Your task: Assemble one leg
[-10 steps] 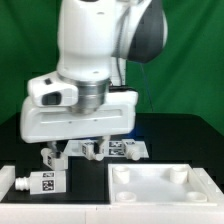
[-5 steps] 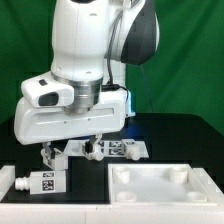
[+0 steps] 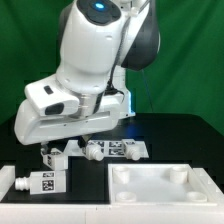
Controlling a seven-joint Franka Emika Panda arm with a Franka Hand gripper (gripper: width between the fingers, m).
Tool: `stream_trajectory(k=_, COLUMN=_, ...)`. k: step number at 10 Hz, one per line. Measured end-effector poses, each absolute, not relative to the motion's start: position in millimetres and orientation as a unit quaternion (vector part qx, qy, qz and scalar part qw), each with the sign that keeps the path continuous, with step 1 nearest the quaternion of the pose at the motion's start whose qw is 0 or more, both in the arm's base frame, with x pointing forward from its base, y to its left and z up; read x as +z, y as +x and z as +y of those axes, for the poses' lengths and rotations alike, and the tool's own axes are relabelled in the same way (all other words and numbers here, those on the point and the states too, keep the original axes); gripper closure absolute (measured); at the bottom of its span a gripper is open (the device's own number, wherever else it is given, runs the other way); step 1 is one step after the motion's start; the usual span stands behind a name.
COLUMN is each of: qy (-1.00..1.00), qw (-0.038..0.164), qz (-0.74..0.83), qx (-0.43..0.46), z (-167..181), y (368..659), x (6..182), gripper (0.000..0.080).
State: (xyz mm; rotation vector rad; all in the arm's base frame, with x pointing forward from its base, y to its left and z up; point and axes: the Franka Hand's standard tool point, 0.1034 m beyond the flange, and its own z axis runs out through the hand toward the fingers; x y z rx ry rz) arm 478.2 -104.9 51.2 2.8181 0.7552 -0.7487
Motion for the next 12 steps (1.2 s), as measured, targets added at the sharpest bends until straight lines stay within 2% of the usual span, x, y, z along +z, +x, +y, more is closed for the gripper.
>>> stream_trajectory(k=3, qy=0.906, qw=0.068, qz=0.245, qx=-0.338, z=-101.1, y=473.7, x=42.3, gripper=0.0151)
stream_trajectory(k=4, qy=0.894, qw=0.073, qz=0.241, qx=-0.371, z=-111.0, y=471.4, x=29.6, gripper=0.0151)
stream_trajectory(k=6, qy=0.864, qw=0.107, qz=0.251, qx=-0.423, z=-126.6, y=464.9, x=25.9, gripper=0.0151)
stream_trajectory(k=7, qy=0.864, qw=0.106, qz=0.252, qx=-0.424, z=-127.3, y=463.2, x=21.3, gripper=0.0151)
stream_trajectory(k=11, qy=0.864, qw=0.107, qz=0.25, qx=-0.424, z=-127.8, y=462.0, x=21.1, gripper=0.0151)
stream_trajectory(k=12, qy=0.863, qw=0.108, qz=0.241, qx=-0.431, z=-130.6, y=453.8, x=19.2, gripper=0.0151)
